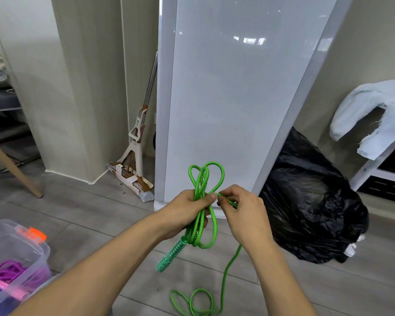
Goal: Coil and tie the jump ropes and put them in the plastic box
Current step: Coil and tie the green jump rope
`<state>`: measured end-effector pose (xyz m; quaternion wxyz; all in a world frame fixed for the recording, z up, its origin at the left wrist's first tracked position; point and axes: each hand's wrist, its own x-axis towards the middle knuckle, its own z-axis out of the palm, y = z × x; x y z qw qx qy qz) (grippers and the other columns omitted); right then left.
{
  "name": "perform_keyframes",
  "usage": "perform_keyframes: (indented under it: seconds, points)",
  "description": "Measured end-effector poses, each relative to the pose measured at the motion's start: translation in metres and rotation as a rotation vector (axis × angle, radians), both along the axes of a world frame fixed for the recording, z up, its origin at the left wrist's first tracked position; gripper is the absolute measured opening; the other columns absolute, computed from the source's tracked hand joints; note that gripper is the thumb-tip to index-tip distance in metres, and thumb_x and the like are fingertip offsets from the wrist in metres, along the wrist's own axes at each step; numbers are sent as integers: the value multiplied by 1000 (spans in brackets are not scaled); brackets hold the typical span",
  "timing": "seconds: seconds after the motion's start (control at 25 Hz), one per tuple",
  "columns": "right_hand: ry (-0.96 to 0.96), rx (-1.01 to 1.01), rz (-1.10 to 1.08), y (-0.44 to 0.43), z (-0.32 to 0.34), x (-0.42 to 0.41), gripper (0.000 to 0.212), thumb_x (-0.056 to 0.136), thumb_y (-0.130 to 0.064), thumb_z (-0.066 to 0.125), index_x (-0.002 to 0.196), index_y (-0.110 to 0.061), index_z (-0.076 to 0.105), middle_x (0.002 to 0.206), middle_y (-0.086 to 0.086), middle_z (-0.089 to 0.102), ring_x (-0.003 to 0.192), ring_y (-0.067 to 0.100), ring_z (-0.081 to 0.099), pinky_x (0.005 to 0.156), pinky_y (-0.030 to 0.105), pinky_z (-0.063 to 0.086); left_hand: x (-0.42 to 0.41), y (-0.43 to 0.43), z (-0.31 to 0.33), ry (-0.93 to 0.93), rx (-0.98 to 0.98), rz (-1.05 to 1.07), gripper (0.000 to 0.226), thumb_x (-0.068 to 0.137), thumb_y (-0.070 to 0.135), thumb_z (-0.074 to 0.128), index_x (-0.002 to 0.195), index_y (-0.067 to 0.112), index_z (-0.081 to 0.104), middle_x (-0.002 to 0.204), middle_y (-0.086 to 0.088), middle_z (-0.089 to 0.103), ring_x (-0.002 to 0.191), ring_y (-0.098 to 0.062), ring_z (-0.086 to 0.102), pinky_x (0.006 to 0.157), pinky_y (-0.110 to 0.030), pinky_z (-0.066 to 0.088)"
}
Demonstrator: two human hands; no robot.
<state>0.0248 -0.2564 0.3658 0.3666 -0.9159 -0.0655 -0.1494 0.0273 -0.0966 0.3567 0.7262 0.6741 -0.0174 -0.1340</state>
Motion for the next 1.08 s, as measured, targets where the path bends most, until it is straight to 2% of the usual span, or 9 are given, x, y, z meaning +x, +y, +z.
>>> perform_keyframes:
  seconds: [0.24, 0.32, 0.48, 0.6, 0.72, 0.8, 0.92, 1.0, 1.08]
  points:
    - [68, -8, -18, 2, 0, 0, 16, 88, -44, 69, 86, -28, 68, 75, -10, 64, 76, 13, 61, 67, 33, 51, 1, 7, -1, 32, 56, -67, 14, 103, 11, 50, 109, 0, 56, 86, -16, 74, 83, -34, 72, 69, -39, 60]
    - [129, -8, 11, 1, -3, 3, 22, 90, -48, 65, 83, -27, 68, 69, -6, 62, 70, 14, 59, 62, 32, 49, 9, 13, -7, 25, 59, 38, 8, 101, 10, 54, 104, 2, 52, 73, -10, 67, 73, -34, 71, 71, -46, 59]
    - [304, -73, 89, -8, -6, 8, 25, 96, -41, 56, 84, -26, 70, 66, -1, 67, 60, 10, 58, 59, 28, 47, 25, 24, -16, -69, 393, 298, 13, 97, 19, 55, 86, 17, 51, 70, -6, 59, 64, -33, 64, 70, -52, 57]
    - [478, -64, 106, -21, -5, 7, 35, 96, -47, 56, 80, -19, 71, 58, -1, 63, 43, 7, 51, 49, 21, 44, 35, 38, -19, -75, 341, 558, 13, 97, 18, 51, 85, 13, 50, 73, -8, 56, 66, -33, 60, 73, -49, 58]
    - [328, -93, -9, -30, -4, 14, 48, 95, -49, 58, 76, -6, 66, 57, 1, 53, 53, 15, 48, 50, 27, 36, 45, 50, -25, -32, 190, 726, 15, 93, 20, 52, 79, 14, 52, 70, -8, 54, 67, -30, 55, 80, -58, 57]
    - [205, 82, -35, -29, -2, 18, 35, 99, -32, 53, 78, -6, 63, 56, -3, 48, 56, 18, 43, 54, 31, 31, 47, 49, -24, 42, 92, 773, 19, 97, 15, 51, 79, 11, 53, 70, -8, 54, 69, -28, 54, 78, -48, 56]
    - [116, 380, -11, -22, 2, 19, 29, 100, -11, 42, 86, -13, 67, 54, -7, 43, 50, 12, 33, 50, 27, 27, 45, 41, -17, 135, -73, 708, 10, 99, 12, 48, 91, 8, 52, 68, -7, 49, 60, -26, 49, 64, -34, 44]
    - [35, 433, 41, -15, -1, 16, 28, 103, -11, 44, 98, -17, 71, 60, -3, 45, 50, 8, 36, 51, 26, 31, 39, 33, -13, 151, -125, 601, 9, 100, 14, 47, 93, 11, 51, 66, -6, 46, 51, -24, 46, 56, -31, 41]
    - [-35, 412, 39, -9, -3, 15, 26, 103, -14, 49, 110, -23, 72, 58, -11, 47, 51, 4, 37, 54, 22, 34, 33, 24, -12, 138, -152, 458, 11, 102, 19, 49, 94, 12, 48, 64, -4, 46, 47, -22, 47, 54, -31, 42]
